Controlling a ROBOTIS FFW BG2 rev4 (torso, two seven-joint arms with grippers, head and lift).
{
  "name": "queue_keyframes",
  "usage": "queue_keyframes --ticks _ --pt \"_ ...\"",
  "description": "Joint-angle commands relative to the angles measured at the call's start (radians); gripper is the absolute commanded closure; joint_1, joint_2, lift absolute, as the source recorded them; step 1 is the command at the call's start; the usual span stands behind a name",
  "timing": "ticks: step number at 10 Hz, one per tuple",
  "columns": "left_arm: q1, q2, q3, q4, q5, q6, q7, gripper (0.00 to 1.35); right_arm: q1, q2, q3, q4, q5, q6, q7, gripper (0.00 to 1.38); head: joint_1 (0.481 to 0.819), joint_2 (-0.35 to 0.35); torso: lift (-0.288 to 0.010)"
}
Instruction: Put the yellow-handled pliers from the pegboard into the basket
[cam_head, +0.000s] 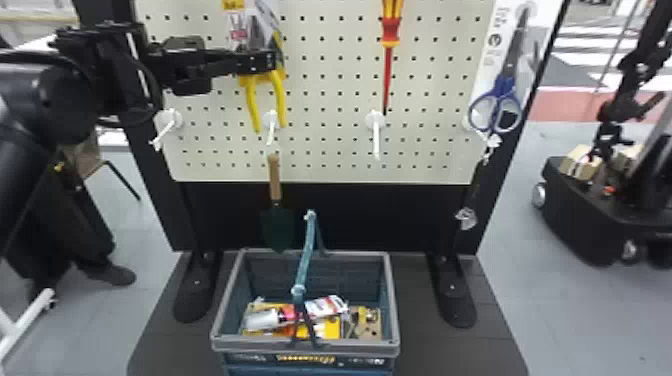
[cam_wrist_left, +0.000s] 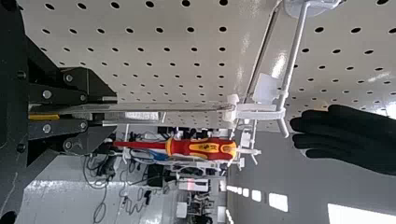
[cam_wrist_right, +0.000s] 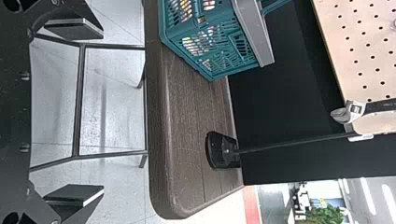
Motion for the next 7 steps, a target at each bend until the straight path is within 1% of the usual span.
queue_keyframes --ticks 1,7 --pt "0.001 0.0 0.0 0.0 0.0 0.0 0.0 1.2 0.0 0.001 0.001 0.0 0.0 0.0 0.0 0.13 0.549 0.0 -0.1" --pt "0.001 0.002 0.005 -0.017 0.0 0.005 0.001 1.2 0.0 0.001 0.0 0.0 -0.002 0.0 0.0 0.13 0.549 0.0 -0.1"
